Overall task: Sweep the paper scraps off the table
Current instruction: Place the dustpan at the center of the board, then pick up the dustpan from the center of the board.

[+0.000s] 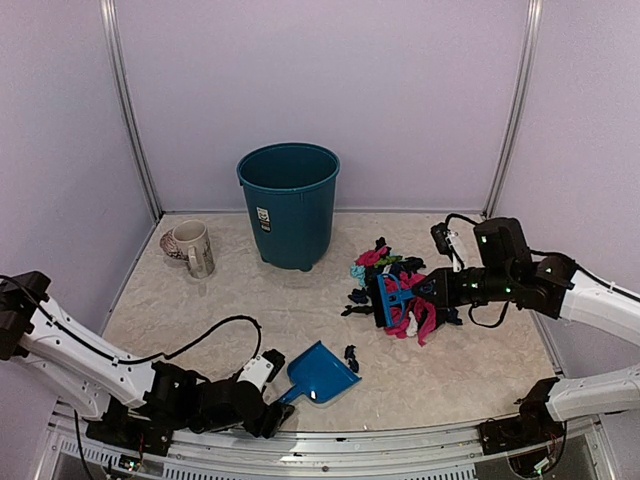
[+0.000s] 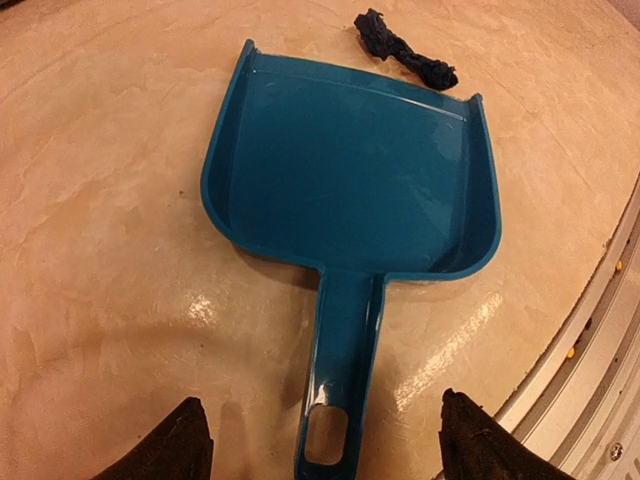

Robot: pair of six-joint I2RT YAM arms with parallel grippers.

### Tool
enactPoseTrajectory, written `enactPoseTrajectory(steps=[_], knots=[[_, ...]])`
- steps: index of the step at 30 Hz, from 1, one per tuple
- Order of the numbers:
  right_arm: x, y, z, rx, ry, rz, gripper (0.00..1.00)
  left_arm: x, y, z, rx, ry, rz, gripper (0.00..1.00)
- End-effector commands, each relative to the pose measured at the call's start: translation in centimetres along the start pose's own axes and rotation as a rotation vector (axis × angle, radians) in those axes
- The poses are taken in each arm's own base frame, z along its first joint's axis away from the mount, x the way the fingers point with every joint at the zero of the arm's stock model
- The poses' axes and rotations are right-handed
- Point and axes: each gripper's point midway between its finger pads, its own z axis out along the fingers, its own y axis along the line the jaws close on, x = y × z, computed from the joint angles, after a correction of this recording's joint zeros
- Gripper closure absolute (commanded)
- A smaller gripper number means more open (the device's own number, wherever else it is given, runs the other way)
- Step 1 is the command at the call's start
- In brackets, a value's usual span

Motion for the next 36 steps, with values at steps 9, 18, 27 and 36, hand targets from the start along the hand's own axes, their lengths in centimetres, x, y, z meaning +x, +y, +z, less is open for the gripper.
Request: enactPoseTrajectory(steps=[9,18,27,36], knots=[[-0.2,0.4,-0.4,-0.008,-0.029,-0.009,1.0,-0.2,-0.6,1.4,0.008,-0.092,0.065,0.28],[-0.4,0.6,-0.4,-0.017,-0.029,-0.015,1.0,0.8,-0.4,2.5,0.002,-0.09,0.076,0.33],[-0.6,0.7,-0.2,-0.022,-0.028,-0.013,1.0,1.0,-0.1,3.1,-0.001,-0.077,0.09,0.48],[-0.1,0.6,0.0,-0.026,-0.017,-0.005,1.0,0.9,-0.2,3.3,0.0,-0.076,0.103,0.62]])
